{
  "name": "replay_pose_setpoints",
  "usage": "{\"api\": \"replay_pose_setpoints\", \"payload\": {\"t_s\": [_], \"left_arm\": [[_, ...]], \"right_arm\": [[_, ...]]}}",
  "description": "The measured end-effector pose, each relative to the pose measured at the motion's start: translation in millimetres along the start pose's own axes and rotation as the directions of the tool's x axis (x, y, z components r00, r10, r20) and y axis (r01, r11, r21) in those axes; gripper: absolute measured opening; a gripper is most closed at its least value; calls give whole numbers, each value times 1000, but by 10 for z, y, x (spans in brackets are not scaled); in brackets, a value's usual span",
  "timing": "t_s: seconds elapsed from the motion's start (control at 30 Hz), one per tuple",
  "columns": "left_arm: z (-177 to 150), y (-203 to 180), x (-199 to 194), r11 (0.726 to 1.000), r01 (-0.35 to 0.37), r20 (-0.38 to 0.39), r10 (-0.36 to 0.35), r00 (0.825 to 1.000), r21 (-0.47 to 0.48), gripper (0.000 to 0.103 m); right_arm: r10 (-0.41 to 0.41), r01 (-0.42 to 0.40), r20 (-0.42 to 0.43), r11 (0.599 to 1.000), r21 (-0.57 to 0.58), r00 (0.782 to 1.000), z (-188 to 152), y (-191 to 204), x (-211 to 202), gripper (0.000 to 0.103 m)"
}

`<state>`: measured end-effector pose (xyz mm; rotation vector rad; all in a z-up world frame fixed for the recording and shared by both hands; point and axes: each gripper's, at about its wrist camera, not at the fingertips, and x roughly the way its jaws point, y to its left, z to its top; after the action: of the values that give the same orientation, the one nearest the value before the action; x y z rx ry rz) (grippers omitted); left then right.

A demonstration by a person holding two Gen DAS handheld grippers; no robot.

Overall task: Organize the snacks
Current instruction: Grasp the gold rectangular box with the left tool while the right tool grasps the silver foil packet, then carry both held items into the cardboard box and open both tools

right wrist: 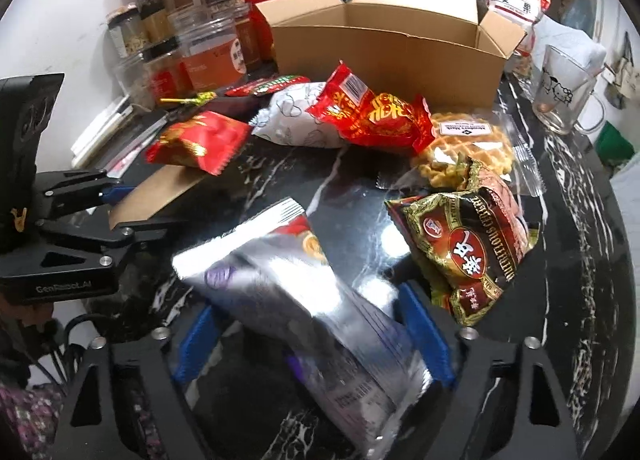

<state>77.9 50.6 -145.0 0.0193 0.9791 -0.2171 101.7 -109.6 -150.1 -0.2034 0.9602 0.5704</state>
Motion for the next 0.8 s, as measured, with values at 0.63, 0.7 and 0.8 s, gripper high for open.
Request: {"api": "replay_pose_setpoints", "payload": {"t_s": [0.63, 0.7, 0.8], "left_arm": [[208, 51, 65, 998, 26, 30, -24, 999, -64, 43], [242, 41, -30, 998, 27, 48, -25, 999, -56, 43], [308, 19, -188, 998, 40, 82, -36, 996, -48, 43]], "right_arm": [[8, -15, 57, 991, 134, 998, 12, -62, 33, 27], [12, -21, 61, 989, 145, 998, 17, -81, 35, 27], [18, -29, 74, 989, 145, 997, 36, -64, 5, 27]]}}
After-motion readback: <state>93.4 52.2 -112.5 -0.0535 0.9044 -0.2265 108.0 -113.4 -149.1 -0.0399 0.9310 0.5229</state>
